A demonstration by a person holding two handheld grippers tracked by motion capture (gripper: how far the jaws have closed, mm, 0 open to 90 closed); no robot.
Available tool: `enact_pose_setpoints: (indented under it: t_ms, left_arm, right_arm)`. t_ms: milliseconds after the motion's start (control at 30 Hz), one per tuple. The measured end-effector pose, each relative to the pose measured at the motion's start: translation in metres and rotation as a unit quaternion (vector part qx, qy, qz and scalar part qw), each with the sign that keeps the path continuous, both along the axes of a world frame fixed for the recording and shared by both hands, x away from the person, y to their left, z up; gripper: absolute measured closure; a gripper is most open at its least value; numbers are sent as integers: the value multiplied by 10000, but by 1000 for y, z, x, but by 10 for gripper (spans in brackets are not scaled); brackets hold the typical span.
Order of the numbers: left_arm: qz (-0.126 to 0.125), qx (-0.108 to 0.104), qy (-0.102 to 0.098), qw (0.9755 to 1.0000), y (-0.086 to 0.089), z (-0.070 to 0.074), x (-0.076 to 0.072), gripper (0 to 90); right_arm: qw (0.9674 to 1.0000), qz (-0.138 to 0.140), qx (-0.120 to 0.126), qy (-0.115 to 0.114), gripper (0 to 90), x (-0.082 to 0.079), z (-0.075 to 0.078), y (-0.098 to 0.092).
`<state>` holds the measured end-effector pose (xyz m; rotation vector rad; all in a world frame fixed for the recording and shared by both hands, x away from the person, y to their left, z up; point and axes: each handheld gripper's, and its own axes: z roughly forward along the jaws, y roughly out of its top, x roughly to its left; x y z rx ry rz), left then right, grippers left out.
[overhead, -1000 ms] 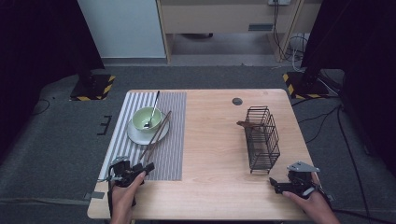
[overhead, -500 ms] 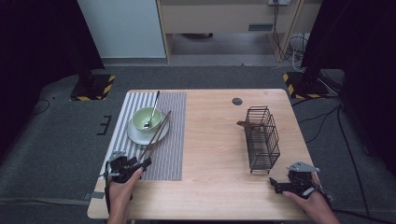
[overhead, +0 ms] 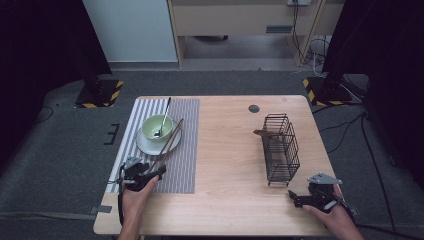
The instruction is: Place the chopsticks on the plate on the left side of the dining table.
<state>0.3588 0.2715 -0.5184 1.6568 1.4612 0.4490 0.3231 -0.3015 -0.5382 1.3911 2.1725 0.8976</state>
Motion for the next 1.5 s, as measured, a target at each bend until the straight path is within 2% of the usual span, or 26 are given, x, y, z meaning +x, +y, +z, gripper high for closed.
enact_pose_setpoints:
  t_ms: [400,767,1100,1167,1500]
  left_arm:
    - [-60,339,33,9994,-9,-5,7,190]
    - [-162,690,50,9975,-17,-7,9,196]
    - [-101,829,60,9965,-19,-8,10,206]
    - [-34,779,41,9969,-18,-7,10,211]
    - [42,976,36,9952,-15,-5,9,300]
  right_arm:
    - [10000,-7,0,-1,3,0,0,0]
    - [10000,-12,-1,0,3,0,0,0]
    - [10000,-16,-2,-1,3,0,0,0]
    - [10000,-16,-2,-2,3,0,0,0]
    - [10000,-30,0,-10,3,0,0,1]
